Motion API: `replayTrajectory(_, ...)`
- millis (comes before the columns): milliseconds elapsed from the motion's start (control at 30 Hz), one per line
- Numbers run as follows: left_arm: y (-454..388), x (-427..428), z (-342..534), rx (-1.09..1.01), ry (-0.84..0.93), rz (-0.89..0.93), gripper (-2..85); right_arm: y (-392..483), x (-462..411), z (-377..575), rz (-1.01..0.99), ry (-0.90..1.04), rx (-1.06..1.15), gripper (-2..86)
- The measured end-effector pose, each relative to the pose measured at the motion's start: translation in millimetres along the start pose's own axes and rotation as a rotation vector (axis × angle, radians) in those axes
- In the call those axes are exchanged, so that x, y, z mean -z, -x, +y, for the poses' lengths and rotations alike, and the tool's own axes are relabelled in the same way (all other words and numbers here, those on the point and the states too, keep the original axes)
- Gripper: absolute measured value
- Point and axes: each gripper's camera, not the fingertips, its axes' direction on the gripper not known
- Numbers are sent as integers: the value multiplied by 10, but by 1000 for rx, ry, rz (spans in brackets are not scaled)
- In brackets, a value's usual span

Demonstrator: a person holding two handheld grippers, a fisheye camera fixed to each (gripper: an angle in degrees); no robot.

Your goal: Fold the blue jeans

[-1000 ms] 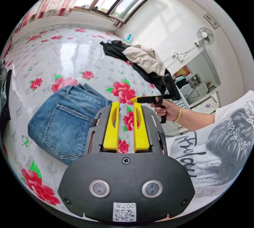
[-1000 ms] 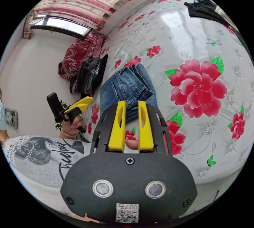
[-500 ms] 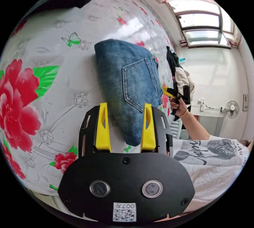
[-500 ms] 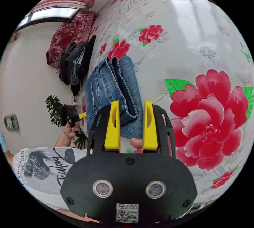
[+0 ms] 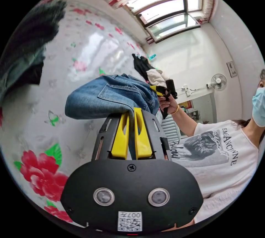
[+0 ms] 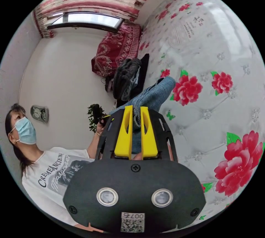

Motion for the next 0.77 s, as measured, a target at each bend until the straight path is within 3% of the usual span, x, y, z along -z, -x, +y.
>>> replayTrajectory(167, -195, 1241, -576, -123, -176, -170, 3, 1213, -508, -937, -95, -73, 264, 47)
replayTrajectory(267, 82, 1841, -904, 34, -263, -288, 16, 1764, -1143, -1554, -76, -121, 290, 52)
replayTrajectory(367, 476, 2043, -889, 257, -313, -492, 36, 1763, -1866, -1890, 7, -78, 153, 54)
replayTrajectory(433, 613, 1807, -646, 311, -258, -733, 41, 1548, -2284, -1712, 43, -45, 133, 55)
replayTrajectory(500, 638, 1476, -351, 270, -258, -846, 35, 1320, -2509, -1406, 158, -8, 160, 59)
replayTrajectory(567, 671, 1068, -33, 220, -261, -829, 26, 1010, -2720, -975, 377, 68, 195, 61)
replayTrajectory(633, 748, 387, 345, 200, -152, -758, 36, 481, -2910, -271, 622, 263, 175, 62)
replayTrajectory(767, 684, -753, 902, 158, 92, -734, 29, -3, -2819, 851, 868, 547, 155, 62)
